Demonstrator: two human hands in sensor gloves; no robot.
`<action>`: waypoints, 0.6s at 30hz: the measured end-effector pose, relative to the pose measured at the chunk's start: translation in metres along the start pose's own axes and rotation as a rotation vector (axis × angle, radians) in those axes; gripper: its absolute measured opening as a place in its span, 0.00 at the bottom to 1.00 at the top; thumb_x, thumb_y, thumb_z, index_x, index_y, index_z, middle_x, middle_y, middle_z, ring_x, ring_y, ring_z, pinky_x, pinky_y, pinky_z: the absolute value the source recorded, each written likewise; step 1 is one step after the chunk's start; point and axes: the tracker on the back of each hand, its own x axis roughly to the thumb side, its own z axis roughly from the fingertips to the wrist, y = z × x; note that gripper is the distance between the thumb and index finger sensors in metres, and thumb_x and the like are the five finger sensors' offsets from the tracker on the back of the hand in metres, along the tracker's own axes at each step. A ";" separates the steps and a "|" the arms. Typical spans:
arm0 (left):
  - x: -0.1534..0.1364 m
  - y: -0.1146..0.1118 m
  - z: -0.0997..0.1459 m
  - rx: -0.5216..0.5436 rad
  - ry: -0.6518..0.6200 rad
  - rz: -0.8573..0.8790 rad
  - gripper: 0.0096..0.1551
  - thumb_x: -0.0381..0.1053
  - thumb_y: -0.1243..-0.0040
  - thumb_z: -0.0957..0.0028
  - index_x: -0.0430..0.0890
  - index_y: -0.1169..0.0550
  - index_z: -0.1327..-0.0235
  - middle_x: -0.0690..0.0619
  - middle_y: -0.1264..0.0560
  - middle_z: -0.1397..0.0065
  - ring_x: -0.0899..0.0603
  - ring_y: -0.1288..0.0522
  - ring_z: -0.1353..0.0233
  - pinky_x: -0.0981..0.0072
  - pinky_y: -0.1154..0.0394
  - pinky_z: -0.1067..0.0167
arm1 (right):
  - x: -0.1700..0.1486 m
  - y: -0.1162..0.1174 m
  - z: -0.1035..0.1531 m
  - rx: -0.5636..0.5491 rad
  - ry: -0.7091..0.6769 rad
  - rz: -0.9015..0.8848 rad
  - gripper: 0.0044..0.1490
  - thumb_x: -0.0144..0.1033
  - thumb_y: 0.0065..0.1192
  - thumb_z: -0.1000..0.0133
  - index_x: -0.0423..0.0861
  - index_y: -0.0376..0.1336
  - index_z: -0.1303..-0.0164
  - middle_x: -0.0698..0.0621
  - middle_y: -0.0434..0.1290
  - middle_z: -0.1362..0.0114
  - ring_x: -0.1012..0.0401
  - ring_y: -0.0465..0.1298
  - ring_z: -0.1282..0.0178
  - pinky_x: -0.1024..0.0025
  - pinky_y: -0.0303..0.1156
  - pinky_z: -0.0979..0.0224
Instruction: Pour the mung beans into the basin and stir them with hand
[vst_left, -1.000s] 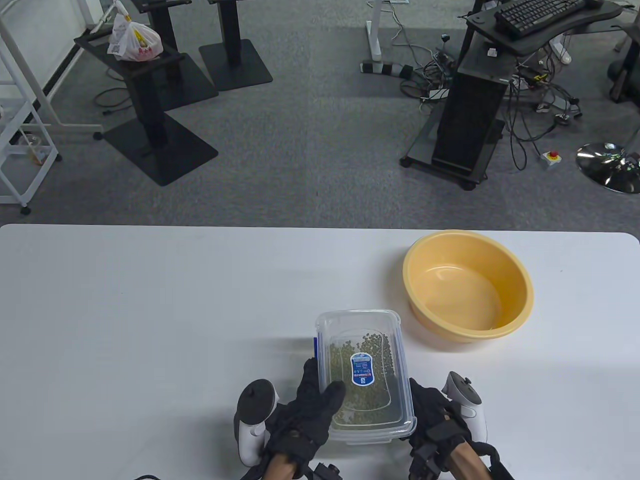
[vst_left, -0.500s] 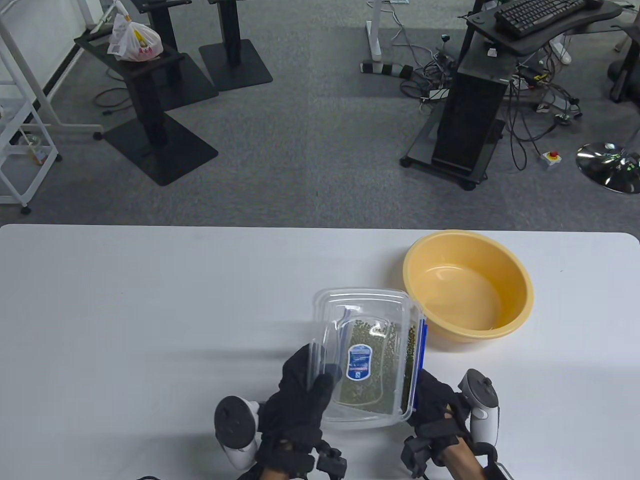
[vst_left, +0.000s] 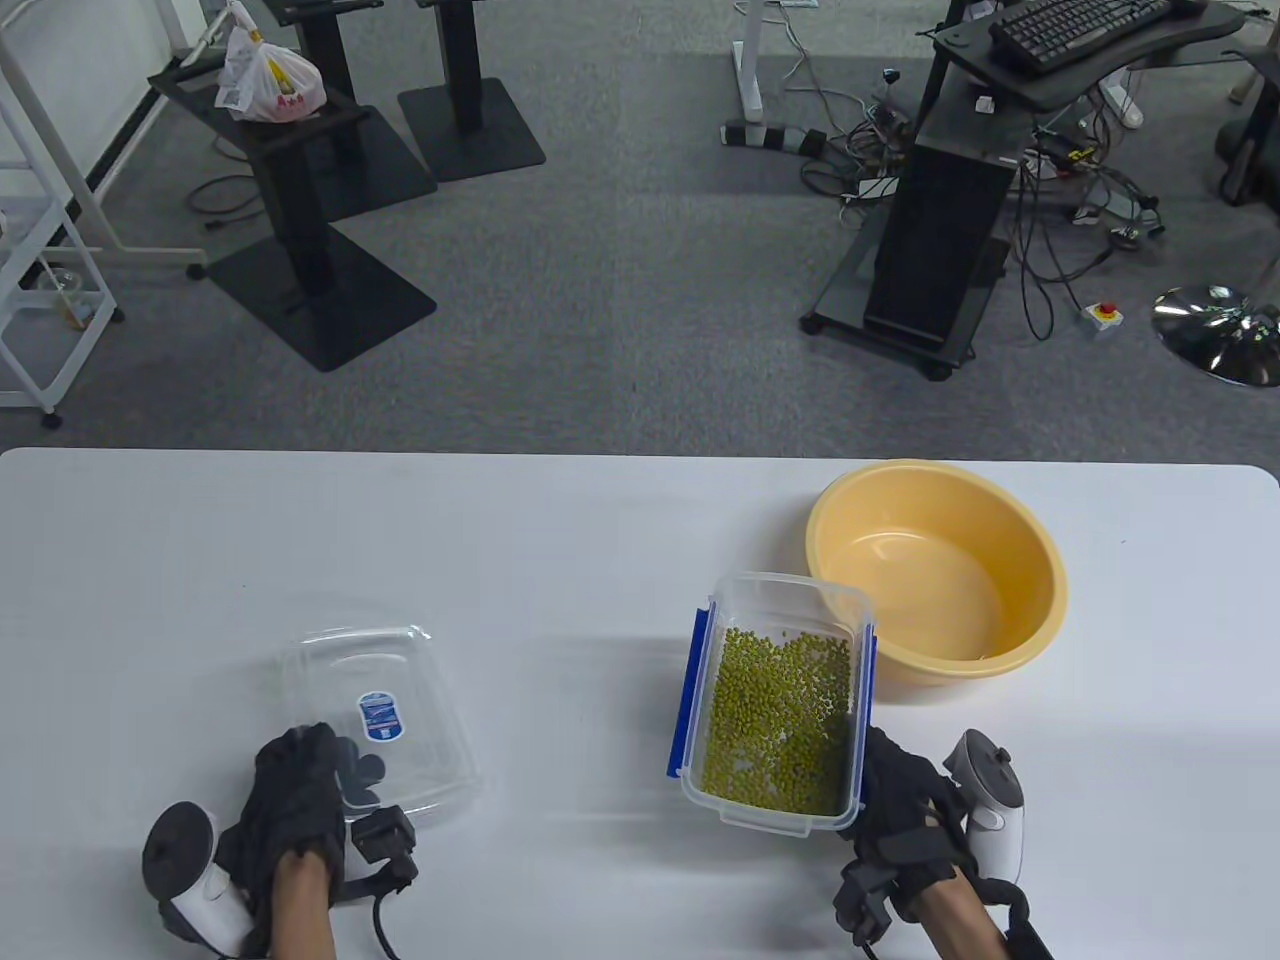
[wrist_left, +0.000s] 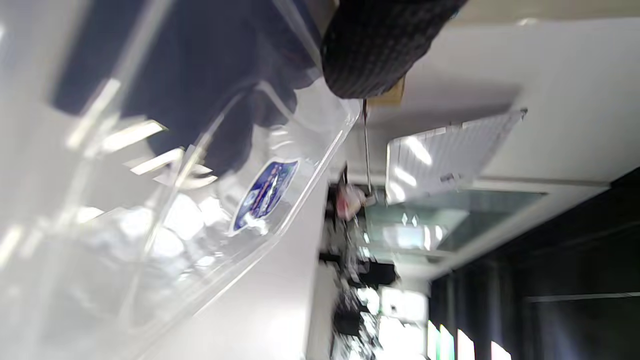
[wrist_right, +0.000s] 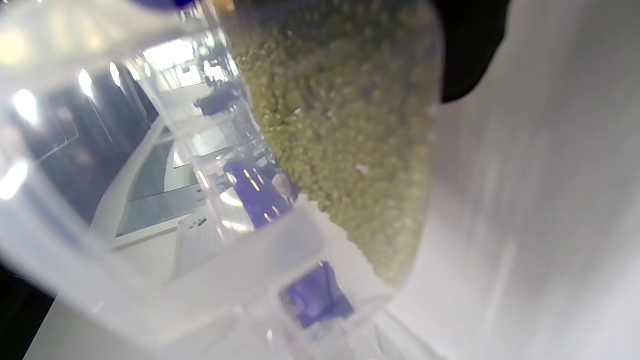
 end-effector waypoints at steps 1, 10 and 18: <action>-0.001 0.007 -0.004 0.042 -0.005 -0.042 0.32 0.48 0.39 0.40 0.33 0.32 0.29 0.29 0.22 0.41 0.36 0.14 0.56 0.51 0.16 0.66 | 0.000 0.000 0.000 0.005 0.002 -0.001 0.49 0.47 0.39 0.54 0.28 0.39 0.32 0.32 0.63 0.34 0.44 0.75 0.39 0.43 0.71 0.36; 0.015 0.022 -0.039 0.226 0.067 -0.601 0.42 0.47 0.44 0.40 0.36 0.43 0.15 0.28 0.40 0.30 0.33 0.31 0.43 0.37 0.33 0.48 | -0.001 0.002 -0.001 0.019 0.013 0.024 0.49 0.47 0.40 0.54 0.27 0.39 0.33 0.32 0.63 0.34 0.44 0.75 0.39 0.43 0.71 0.36; 0.023 0.021 -0.044 0.260 0.005 -0.799 0.38 0.45 0.49 0.39 0.42 0.43 0.15 0.34 0.56 0.18 0.25 0.60 0.21 0.24 0.57 0.33 | 0.000 0.002 -0.002 0.023 0.020 0.032 0.49 0.46 0.40 0.53 0.27 0.39 0.32 0.31 0.64 0.34 0.43 0.75 0.39 0.42 0.70 0.36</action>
